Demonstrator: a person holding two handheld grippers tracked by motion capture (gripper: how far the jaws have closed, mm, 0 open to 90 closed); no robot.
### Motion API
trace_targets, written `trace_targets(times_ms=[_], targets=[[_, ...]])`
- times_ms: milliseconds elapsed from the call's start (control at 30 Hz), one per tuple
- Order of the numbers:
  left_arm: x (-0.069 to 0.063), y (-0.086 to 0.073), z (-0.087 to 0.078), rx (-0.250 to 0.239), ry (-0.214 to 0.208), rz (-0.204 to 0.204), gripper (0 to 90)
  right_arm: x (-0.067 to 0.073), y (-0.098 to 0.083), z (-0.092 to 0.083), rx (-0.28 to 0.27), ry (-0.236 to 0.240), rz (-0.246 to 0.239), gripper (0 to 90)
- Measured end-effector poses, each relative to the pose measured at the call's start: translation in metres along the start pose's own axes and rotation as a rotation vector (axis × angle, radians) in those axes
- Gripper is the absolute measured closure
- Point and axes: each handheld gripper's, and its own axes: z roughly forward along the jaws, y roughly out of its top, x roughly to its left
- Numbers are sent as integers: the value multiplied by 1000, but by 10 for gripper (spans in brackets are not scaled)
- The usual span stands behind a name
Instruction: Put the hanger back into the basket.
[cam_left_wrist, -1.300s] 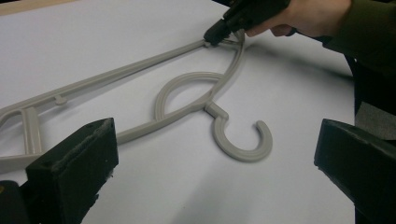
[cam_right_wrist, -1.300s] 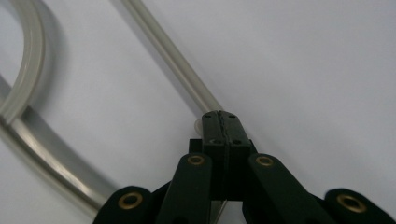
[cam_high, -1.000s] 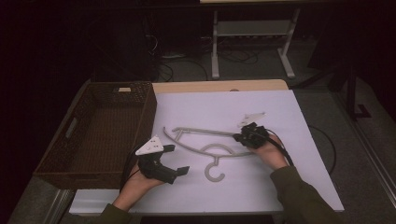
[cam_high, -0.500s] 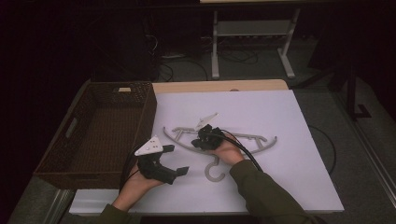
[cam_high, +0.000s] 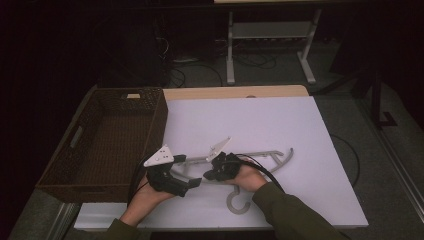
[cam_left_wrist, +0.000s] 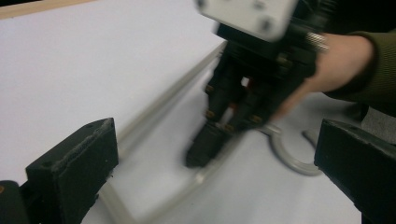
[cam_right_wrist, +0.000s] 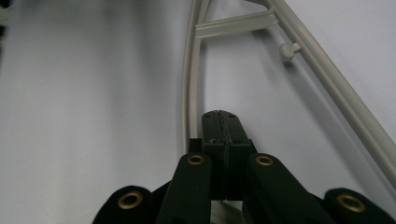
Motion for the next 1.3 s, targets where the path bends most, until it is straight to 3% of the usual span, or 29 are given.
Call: trace_targets(times_ms=[100,167,333,400,667,900,1067,1300], targets=[[-1,0,0,-3,1,-2,0,9,-3,-4,-10,-1,-20,899],[0,0,0,-4,0,2,0,11,-4,-11,-40,-15,-10,895],[1,-1,-1,5,-1,0,0,18,-10,-43,-118,-34,43,771],[1,-1,-1,4,0,-2,0,23,-17,-52,-115,-48,44,721],[-1,0,1,8,2,0,0,46,-55,-79,-98,-65,46,708],[-1,-1,2,10,3,-3,0,60,-78,-82,-61,-39,57,708],[-1,-1,2,14,1,2,0,71,-82,-78,-39,-6,18,709],[-1,-1,2,16,2,3,0,76,-83,-66,-6,24,-31,720]])
